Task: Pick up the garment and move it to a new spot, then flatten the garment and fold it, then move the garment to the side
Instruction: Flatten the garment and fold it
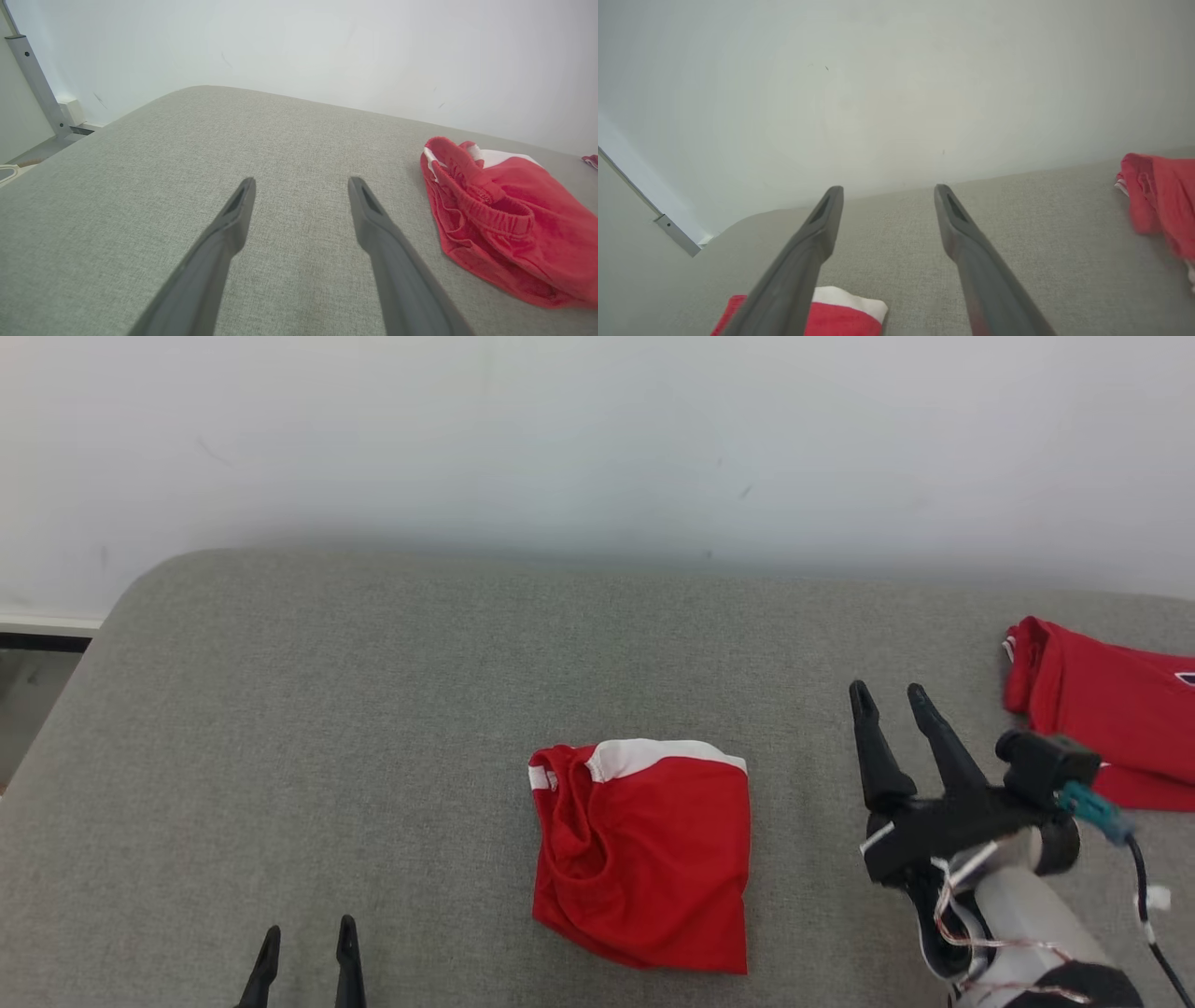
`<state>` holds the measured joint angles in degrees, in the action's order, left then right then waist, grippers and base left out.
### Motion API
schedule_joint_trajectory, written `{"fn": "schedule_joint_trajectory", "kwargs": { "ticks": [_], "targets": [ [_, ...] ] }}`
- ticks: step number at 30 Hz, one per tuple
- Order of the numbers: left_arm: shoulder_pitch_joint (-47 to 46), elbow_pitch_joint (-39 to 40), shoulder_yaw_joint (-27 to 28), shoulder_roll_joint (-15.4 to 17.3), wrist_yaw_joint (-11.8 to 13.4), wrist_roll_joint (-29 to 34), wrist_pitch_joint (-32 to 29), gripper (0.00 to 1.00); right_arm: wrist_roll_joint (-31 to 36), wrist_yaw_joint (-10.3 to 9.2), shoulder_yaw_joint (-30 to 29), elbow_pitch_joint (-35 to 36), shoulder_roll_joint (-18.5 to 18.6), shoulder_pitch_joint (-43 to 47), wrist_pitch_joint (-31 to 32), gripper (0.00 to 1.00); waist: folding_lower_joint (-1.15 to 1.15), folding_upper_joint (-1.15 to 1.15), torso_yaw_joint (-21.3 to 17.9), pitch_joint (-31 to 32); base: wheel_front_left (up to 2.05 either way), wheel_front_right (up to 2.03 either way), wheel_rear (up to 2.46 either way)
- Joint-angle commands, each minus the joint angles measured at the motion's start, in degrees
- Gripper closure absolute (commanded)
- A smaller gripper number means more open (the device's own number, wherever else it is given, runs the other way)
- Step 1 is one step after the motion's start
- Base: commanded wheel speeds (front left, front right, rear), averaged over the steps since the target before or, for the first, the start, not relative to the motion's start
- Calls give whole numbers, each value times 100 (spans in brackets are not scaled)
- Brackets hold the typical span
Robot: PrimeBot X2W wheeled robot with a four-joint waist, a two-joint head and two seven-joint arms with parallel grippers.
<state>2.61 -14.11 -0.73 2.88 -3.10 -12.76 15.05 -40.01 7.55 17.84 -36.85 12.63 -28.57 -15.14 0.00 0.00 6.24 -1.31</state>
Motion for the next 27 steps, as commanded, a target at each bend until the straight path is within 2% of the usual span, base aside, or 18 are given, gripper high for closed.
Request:
{"fn": "schedule_joint_trajectory", "kwargs": {
  "ticks": [1,5,10,19,23,27],
  "targets": [
    [122,23,32,1,-26,45,14,0,280,-11,-120,184,-52,206,5,0,0,0,-51,42,0,0,0],
    [107,98,40,1,-26,173,14,0,1419,-11,-751,1192,-255,1103,4,0,0,0,-105,94,0,0,0],
    [155,228,65,-1,-23,315,14,0,2156,-11,-1284,2129,-600,2044,4,0,0,0,-197,127,0,0,0],
    [222,452,85,1,-52,714,14,0,2744,-11,-1833,3040,-940,3003,3,0,0,0,-326,143,0,0,0],
    [228,536,34,0,-3,902,14,0,2996,-11,-1862,3221,-969,3292,3,0,0,0,-351,146,0,0,0],
    [297,587,36,0,12,959,14,0,2848,-11,-1919,3256,-974,3478,3,0,0,0,-379,158,0,0,0]
  ]
}}
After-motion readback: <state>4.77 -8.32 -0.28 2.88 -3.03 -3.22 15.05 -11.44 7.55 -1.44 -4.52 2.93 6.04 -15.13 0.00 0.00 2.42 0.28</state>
